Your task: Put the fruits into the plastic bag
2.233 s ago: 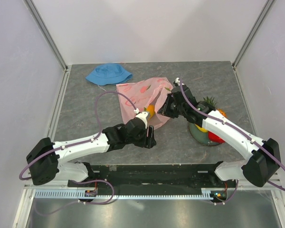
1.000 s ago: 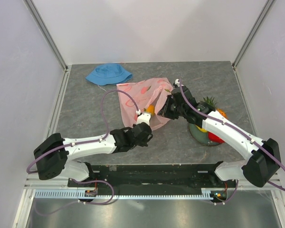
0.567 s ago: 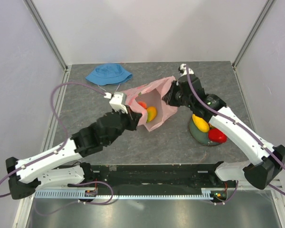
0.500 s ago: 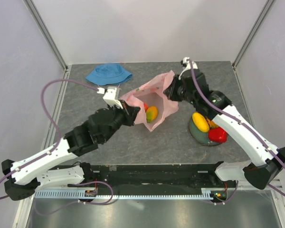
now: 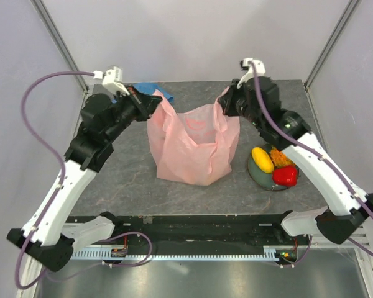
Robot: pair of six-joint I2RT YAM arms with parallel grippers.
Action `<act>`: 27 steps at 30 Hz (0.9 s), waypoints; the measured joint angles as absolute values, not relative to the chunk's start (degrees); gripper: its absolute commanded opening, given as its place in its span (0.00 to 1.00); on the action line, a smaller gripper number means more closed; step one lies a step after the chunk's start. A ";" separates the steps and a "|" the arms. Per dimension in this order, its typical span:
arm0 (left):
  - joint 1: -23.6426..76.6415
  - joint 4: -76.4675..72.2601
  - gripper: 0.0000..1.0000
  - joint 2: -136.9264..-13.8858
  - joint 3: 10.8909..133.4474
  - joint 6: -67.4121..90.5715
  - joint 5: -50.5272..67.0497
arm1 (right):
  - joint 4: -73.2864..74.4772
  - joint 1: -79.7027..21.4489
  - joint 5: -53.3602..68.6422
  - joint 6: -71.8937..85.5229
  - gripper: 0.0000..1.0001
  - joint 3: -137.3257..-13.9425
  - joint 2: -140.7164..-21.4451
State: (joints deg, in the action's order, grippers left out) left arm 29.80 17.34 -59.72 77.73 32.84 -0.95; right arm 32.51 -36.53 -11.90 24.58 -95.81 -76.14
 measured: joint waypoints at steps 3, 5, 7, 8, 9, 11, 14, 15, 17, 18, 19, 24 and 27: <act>25.65 16.73 0.02 -63.66 73.80 34.79 7.53 | 32.16 -35.97 -11.75 24.84 0.00 -88.05 -77.30; 24.05 16.71 0.02 -66.89 70.61 35.81 12.56 | 32.40 -35.29 -11.29 25.52 0.00 -83.55 -78.41; 23.40 17.15 0.01 -68.90 68.29 36.29 15.84 | 33.41 -34.81 -10.94 26.02 0.00 -80.77 -78.94; 23.24 17.63 0.02 -69.38 67.37 36.42 17.21 | 33.78 -34.61 -10.87 26.20 0.00 -79.99 -78.91; 23.20 17.74 0.01 -69.41 66.83 36.47 18.35 | 34.04 -34.54 -10.87 26.35 0.00 -79.83 -78.87; 23.14 17.12 0.02 -68.93 66.67 36.45 20.12 | 33.43 -34.52 -10.85 26.39 0.00 -79.83 -78.54; 22.52 15.59 0.02 -67.61 66.67 36.42 22.65 | 32.86 -34.54 -10.87 26.44 0.02 -79.85 -77.49; 22.31 15.05 0.01 -67.33 66.70 36.42 23.14 | 32.69 -34.54 -10.94 26.61 0.05 -79.85 -77.23; 21.96 13.13 0.01 -67.05 66.70 36.45 24.49 | 32.36 -34.52 -11.20 27.05 0.21 -79.90 -76.90; 21.85 12.14 0.02 -67.02 66.67 36.45 24.93 | 32.23 -34.52 -11.44 27.38 0.27 -79.96 -76.88; 21.74 11.22 0.02 -67.02 66.70 36.45 25.52 | 32.01 -34.52 -11.55 27.59 0.44 -79.96 -76.88; 20.80 7.99 0.02 -67.22 67.24 36.45 26.63 | 31.44 -34.37 -11.60 27.83 0.81 -80.53 -76.86; 19.79 5.72 0.02 -68.12 68.69 36.45 27.09 | 29.78 -34.37 -11.18 26.87 0.86 -80.64 -76.01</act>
State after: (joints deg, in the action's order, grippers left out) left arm 19.79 5.72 -68.12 68.69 36.45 27.09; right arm 29.78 -34.37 -11.18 26.87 -80.64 -76.01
